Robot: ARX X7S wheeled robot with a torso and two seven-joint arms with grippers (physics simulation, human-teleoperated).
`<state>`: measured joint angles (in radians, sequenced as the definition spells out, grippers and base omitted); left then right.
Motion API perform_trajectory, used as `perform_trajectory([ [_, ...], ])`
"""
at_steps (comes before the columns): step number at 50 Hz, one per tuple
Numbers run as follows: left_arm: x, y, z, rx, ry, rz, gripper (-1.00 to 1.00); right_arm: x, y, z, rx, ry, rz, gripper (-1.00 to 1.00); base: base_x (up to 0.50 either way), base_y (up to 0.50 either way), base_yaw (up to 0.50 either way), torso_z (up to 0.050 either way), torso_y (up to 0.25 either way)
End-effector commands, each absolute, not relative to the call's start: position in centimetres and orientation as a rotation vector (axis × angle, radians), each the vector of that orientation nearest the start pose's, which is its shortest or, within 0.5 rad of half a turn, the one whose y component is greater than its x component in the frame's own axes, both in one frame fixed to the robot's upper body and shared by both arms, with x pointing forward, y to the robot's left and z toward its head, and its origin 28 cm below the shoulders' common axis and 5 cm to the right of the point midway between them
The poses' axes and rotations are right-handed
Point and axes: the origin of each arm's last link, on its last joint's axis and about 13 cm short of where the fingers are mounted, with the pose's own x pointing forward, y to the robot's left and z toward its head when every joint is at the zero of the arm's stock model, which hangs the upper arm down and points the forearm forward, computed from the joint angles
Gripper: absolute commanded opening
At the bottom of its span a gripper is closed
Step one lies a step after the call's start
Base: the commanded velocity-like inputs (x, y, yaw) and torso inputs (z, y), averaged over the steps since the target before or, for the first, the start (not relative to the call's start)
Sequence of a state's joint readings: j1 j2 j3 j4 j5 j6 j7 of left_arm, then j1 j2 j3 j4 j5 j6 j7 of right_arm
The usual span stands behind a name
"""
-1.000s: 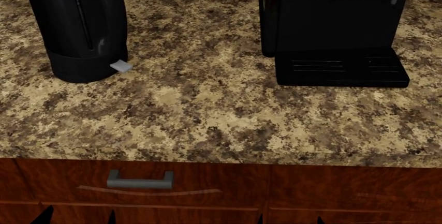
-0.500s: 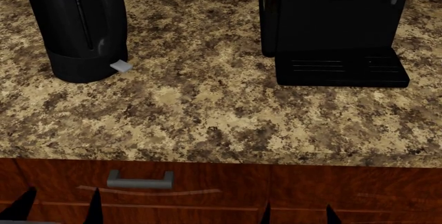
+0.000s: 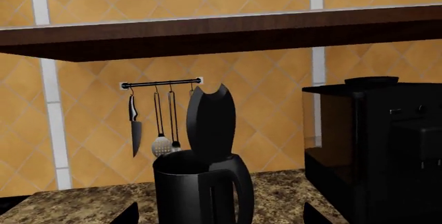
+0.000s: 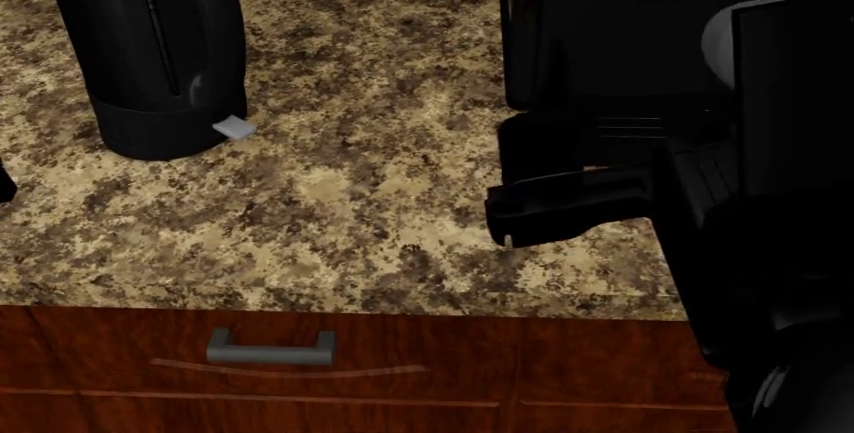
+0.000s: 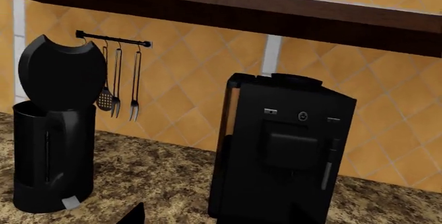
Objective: Close the lid of the electric kettle.
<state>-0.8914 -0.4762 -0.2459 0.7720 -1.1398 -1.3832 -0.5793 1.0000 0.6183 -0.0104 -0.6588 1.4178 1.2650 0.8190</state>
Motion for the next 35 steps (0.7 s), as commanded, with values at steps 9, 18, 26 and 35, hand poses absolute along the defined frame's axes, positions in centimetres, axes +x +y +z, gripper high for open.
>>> perform_trajectory([
  [9,19.66,26.10,30.85,0.203,-0.296,-0.042,1.00,17.61,-14.05,32.35,-0.296,-0.202,0.158,1.00,0.00,0.32,0.00,0.000,0.000],
  [18,19.74,26.22,30.78,0.208,-0.294,-0.037,1.00,17.49,-14.01,32.63,-0.287,-0.219,0.155,1.00,0.00,0.50,0.00,0.000,0.000],
  [26,19.72,26.22,30.80,0.217,-0.293,-0.037,1.00,17.52,-13.97,32.71,-0.279,-0.225,0.158,1.00,0.00,0.50,0.00,0.000,0.000],
  [35,19.71,26.21,30.79,0.221,-0.292,-0.035,1.00,17.47,-14.01,32.76,-0.271,-0.230,0.157,1.00,0.00,0.50,0.00,0.000,0.000],
])
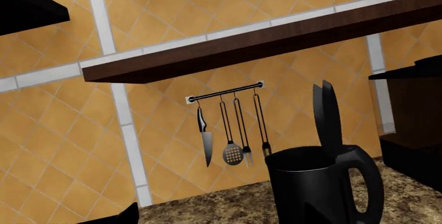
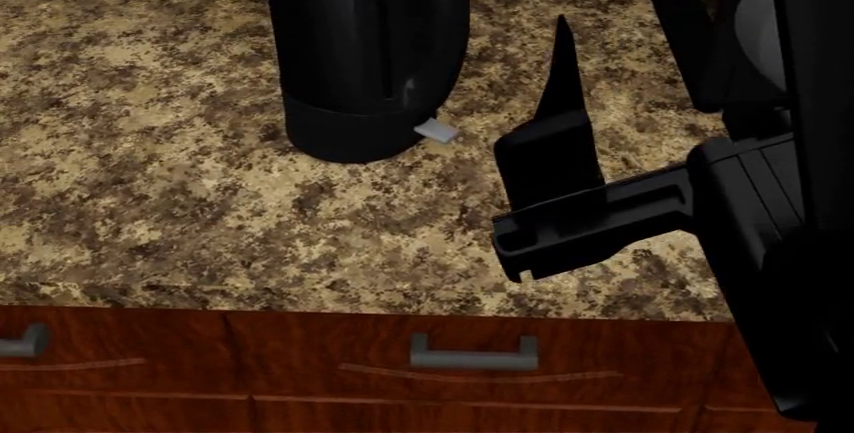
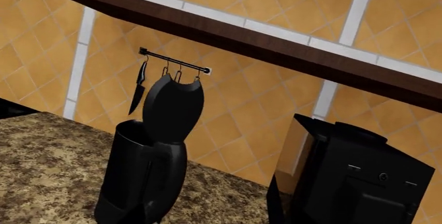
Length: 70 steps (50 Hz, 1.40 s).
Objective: Close the lid of the electric kettle.
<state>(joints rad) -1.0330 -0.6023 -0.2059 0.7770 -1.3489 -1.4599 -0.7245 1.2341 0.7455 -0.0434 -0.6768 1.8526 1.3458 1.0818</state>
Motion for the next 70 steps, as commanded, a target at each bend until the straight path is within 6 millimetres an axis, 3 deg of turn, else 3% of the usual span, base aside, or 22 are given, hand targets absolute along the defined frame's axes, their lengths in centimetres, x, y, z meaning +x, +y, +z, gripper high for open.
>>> perform_trajectory([
  [1,19.70,26.21,30.78,0.222,-0.291,-0.035,1.00,17.46,-14.00,32.74,-0.273,-0.230,0.157,1.00,0.00,0.50,0.00,0.000,0.000],
  [28,19.70,26.40,30.34,0.232,-0.284,-0.025,1.00,17.67,-13.59,33.00,-0.312,-0.246,0.135,1.00,0.00,0.14,0.00,0.000,0.000],
  [70,19.80,26.41,30.46,0.240,-0.286,-0.016,1.00,17.31,-13.80,33.14,-0.302,-0.260,0.131,1.00,0.28,0.00,0.00,0.000,0.000],
])
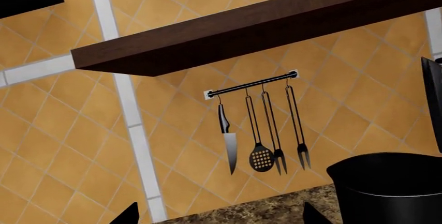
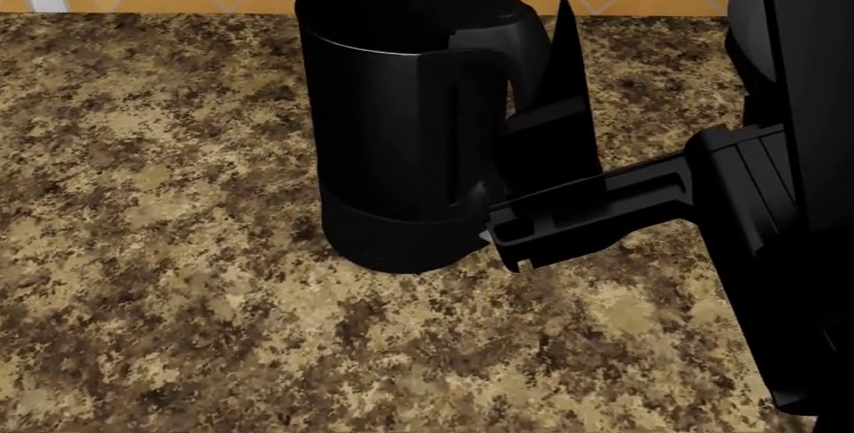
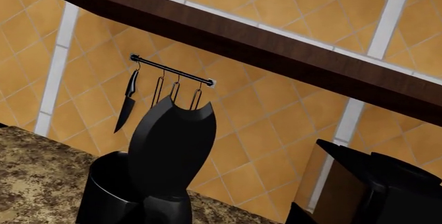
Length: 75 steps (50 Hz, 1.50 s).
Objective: Close the lid of the electric kettle.
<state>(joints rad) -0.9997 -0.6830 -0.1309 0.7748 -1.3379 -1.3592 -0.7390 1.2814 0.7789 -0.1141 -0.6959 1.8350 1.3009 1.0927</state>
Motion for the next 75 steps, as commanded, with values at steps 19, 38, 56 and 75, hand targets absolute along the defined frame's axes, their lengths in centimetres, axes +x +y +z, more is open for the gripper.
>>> perform_trajectory([
  [19,19.8,26.4,30.4,0.240,-0.287,-0.017,1.00,17.4,-13.7,33.0,-0.300,-0.249,0.136,1.00,0.28,0.00,0.00,0.000,0.001],
  [38,19.9,26.4,30.0,0.244,-0.277,-0.021,1.00,17.6,-13.7,32.7,-0.306,-0.240,0.136,1.00,0.28,0.00,0.00,0.000,0.001],
  [56,20.1,26.5,29.6,0.238,-0.267,-0.017,1.00,19.0,-14.0,32.5,-0.299,-0.159,0.127,1.00,0.06,0.00,0.00,0.000,0.001],
  [75,20.1,26.8,29.2,0.237,-0.259,0.000,1.00,20.7,-13.1,34.2,-0.291,-0.148,0.193,1.00,0.00,0.00,0.00,0.000,0.000],
])
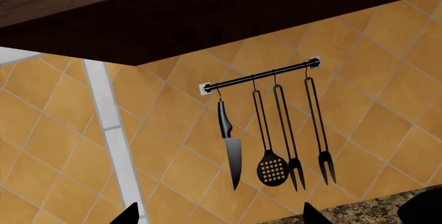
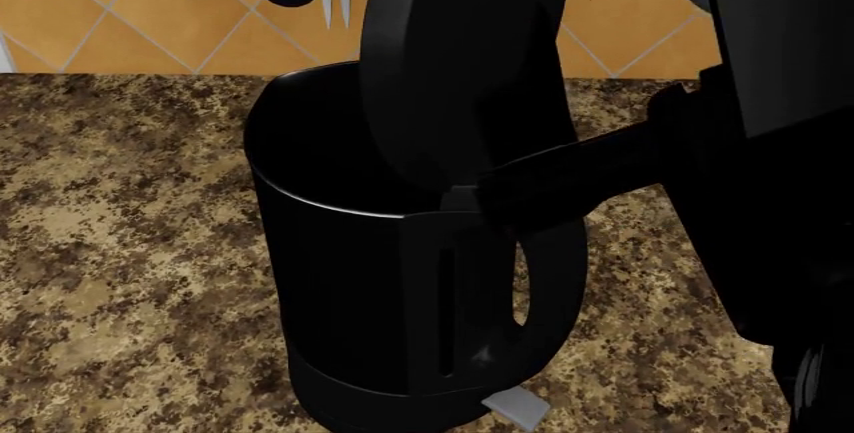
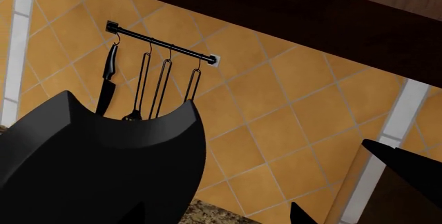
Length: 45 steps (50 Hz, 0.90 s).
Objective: Close the lid of the electric kettle.
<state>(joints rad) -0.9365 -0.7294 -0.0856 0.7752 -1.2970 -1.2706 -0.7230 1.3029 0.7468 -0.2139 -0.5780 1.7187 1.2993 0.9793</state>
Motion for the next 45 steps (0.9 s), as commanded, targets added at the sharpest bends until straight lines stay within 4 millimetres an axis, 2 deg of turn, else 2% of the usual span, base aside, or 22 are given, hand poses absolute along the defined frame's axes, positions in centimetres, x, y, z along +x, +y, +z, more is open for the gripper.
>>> perform_trajectory([
  [1,20.0,26.8,29.2,0.237,-0.258,0.000,1.00,20.7,-13.1,34.3,-0.288,-0.146,0.198,1.00,0.00,0.00,0.00,0.000,0.000],
  [45,20.3,27.2,28.4,0.237,-0.246,0.019,1.00,24.6,-11.5,34.0,-0.291,-0.076,0.249,1.00,0.00,0.00,0.00,0.000,0.000],
])
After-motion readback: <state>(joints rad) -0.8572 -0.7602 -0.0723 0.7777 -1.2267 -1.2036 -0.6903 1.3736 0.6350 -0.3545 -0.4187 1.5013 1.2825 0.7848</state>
